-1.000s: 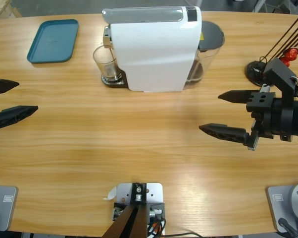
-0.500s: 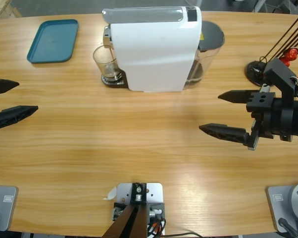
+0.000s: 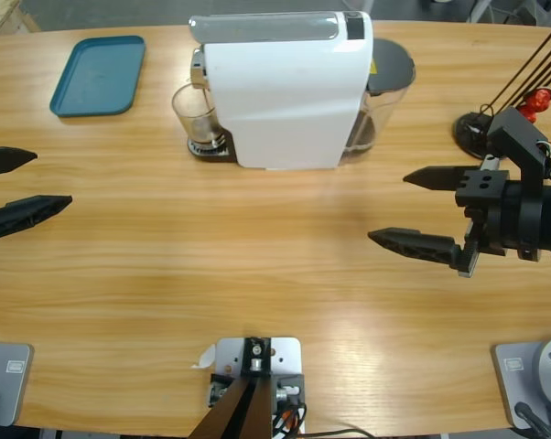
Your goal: Pour coffee
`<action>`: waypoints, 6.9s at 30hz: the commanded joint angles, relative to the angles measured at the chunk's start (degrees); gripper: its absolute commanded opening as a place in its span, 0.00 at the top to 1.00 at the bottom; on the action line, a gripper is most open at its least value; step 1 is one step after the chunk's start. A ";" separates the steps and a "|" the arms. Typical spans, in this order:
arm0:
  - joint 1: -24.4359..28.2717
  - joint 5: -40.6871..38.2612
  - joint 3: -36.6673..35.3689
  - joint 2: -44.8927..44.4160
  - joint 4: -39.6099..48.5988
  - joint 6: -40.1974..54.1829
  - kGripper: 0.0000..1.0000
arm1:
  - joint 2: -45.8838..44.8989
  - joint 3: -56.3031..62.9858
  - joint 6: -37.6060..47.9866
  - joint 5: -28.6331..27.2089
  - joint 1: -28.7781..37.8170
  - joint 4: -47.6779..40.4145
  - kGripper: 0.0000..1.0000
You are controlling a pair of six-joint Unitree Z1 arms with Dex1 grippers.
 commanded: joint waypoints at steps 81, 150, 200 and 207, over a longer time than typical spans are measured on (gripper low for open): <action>-0.22 1.84 -4.68 5.21 -5.00 0.92 0.14 | -5.87 0.01 7.33 -11.78 0.59 1.93 0.01; 2.44 -8.11 -0.72 62.18 -67.36 6.53 0.14 | -1.51 0.22 6.80 -11.48 0.59 1.23 0.06; 30.54 -0.75 -4.91 58.54 -66.68 0.99 1.00 | -0.90 0.22 6.98 -11.48 0.59 0.97 0.06; 31.34 -0.75 -5.98 60.95 -64.46 0.95 1.00 | -0.64 0.13 6.98 -11.48 0.59 0.88 0.06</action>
